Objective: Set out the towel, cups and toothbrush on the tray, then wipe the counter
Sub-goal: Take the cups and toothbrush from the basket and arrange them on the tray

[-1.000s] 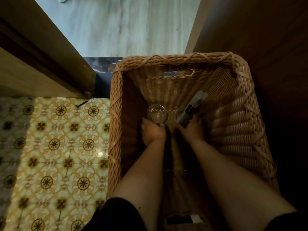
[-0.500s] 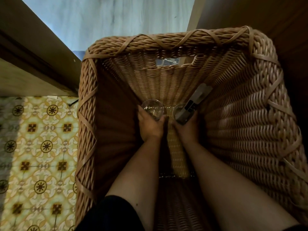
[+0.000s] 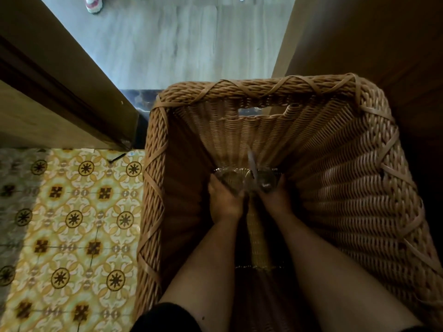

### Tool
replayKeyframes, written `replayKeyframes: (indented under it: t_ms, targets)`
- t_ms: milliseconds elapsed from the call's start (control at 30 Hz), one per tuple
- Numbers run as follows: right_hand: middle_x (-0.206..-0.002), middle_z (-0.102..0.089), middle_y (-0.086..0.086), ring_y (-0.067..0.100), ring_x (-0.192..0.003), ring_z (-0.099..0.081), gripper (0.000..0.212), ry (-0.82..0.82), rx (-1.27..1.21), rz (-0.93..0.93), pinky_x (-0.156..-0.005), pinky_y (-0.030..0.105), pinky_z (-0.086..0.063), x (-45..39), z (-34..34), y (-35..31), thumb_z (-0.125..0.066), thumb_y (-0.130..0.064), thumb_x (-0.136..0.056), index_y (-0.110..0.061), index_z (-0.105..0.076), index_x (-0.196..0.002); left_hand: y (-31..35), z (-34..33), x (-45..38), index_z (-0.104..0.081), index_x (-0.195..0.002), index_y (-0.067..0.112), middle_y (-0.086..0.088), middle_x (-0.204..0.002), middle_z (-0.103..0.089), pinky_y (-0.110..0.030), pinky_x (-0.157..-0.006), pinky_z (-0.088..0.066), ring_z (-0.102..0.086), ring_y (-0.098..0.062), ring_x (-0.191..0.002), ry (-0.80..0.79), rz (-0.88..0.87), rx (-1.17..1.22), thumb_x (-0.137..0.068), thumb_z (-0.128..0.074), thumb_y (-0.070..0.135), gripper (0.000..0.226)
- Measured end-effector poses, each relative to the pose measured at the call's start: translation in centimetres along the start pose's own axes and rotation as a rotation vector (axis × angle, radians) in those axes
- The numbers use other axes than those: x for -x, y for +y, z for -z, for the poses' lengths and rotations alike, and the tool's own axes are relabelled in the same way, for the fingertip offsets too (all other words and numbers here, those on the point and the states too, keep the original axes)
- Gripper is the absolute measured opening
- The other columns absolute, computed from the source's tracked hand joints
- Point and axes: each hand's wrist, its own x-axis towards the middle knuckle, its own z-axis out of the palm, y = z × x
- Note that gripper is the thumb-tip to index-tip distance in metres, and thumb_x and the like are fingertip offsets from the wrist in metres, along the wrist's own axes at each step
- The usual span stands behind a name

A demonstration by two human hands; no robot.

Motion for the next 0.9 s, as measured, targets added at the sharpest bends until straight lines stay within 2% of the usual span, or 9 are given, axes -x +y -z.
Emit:
replayKeyframes:
  t_ms: [133,233,300,367,467,567,667,767,900]
  targets:
    - [-0.134,-0.058,0.016,0.033,-0.123,-0.055,0.051,0.006,-0.019,-0.003,-0.104,0.049,-0.043,-1.0,-0.3,0.6,-0.061,-0.022,-0.091,-0.009,-0.047,-0.138,-0.4,-0.2,-0.4,-0.005,-0.156,0.023,-0.002,-0.163,-0.016,-0.046,-0.102,-0.045,-0.041,-0.03,-0.137,-0.012,0.018,0.008,-0.082,-0.076,0.037,0.104]
    - [-0.126,-0.063,0.017,0.032,-0.116,-0.059,0.033,0.009,-0.08,-0.073,-0.096,0.037,-0.046,-1.3,0.2,0.6,-0.051,-0.012,-0.096,-0.005,-0.058,-0.127,-0.1,0.0,-0.5,-0.005,-0.156,0.023,-0.002,-0.163,-0.015,-0.048,-0.105,-0.043,-0.04,-0.03,-0.137,-0.012,0.019,0.016,-0.088,-0.07,0.025,0.094]
    - [-0.12,-0.065,0.017,0.029,-0.102,-0.063,0.029,0.004,-0.141,-0.141,-0.079,0.031,-0.049,-1.3,0.6,0.2,-0.049,-0.011,-0.096,-0.004,-0.061,-0.122,0.4,0.2,-0.2,-0.006,-0.156,0.023,-0.003,-0.163,-0.014,-0.046,-0.107,-0.041,-0.039,-0.029,-0.138,-0.001,0.023,0.001,-0.092,-0.06,0.019,0.084]
    - [-0.115,-0.065,0.018,0.026,-0.084,-0.063,0.03,-0.038,-0.255,-0.27,-0.064,0.033,-0.054,-0.9,1.2,-0.6,-0.048,-0.011,-0.097,-0.006,-0.058,-0.125,0.9,0.5,0.5,-0.01,-0.156,0.021,-0.004,-0.161,-0.018,-0.047,-0.103,-0.045,-0.042,-0.03,-0.135,0.014,0.006,0.019,-0.089,-0.066,0.023,0.088]
    - [-0.097,-0.066,0.011,0.021,-0.064,-0.065,0.03,-0.15,-0.337,-0.351,-0.05,0.03,-0.054,0.1,2.6,-1.9,-0.04,-0.011,-0.099,-0.007,-0.055,-0.126,2.0,1.3,1.8,-0.01,-0.155,0.019,-0.005,-0.158,-0.021,-0.049,-0.099,-0.048,-0.044,-0.03,-0.133,-0.001,-0.034,0.046,-0.081,-0.078,0.031,0.101]
    - [-0.082,-0.066,0.005,0.014,-0.047,-0.067,0.03,-0.169,-0.38,-0.354,-0.041,0.024,-0.053,1.8,4.6,-3.7,-0.037,-0.013,-0.101,-0.006,-0.057,-0.122,3.4,2.9,3.3,-0.009,-0.155,0.015,-0.008,-0.158,-0.021,-0.048,-0.101,-0.047,-0.043,-0.031,-0.134,0.002,-0.063,0.05,-0.08,-0.079,0.033,0.104]
    - [-0.082,-0.07,0.005,0.015,-0.049,-0.068,0.032,-0.175,-0.412,-0.353,-0.039,0.022,-0.051,4.5,6.9,-5.8,-0.039,-0.021,-0.1,-0.006,-0.06,-0.12,4.7,5.1,5.4,-0.008,-0.155,0.014,-0.009,-0.158,-0.018,-0.045,-0.105,-0.044,-0.041,-0.032,-0.135,-0.007,-0.086,0.076,-0.081,-0.078,0.032,0.104]
    - [-0.074,-0.069,0.007,0.016,-0.053,-0.066,0.04,-0.197,-0.436,-0.376,-0.039,0.021,-0.052,8.1,8.9,-7.7,-0.032,-0.029,-0.104,-0.005,-0.058,-0.121,5.4,7.5,7.9,-0.006,-0.156,0.017,-0.007,-0.159,-0.017,-0.039,-0.103,-0.042,-0.039,-0.031,-0.136,-0.025,-0.101,0.094,-0.08,-0.079,0.035,0.106]
    - [-0.091,-0.068,0.014,0.023,-0.065,-0.068,0.038,-0.241,-0.443,-0.348,-0.051,0.029,-0.056,13.1,11.3,-10.4,-0.028,-0.029,-0.105,-0.013,-0.044,-0.136,5.9,11.0,11.6,-0.007,-0.156,0.018,-0.005,-0.159,-0.018,-0.035,-0.101,-0.04,-0.037,-0.029,-0.137,-0.032,-0.153,0.095,-0.079,-0.08,0.033,0.107]
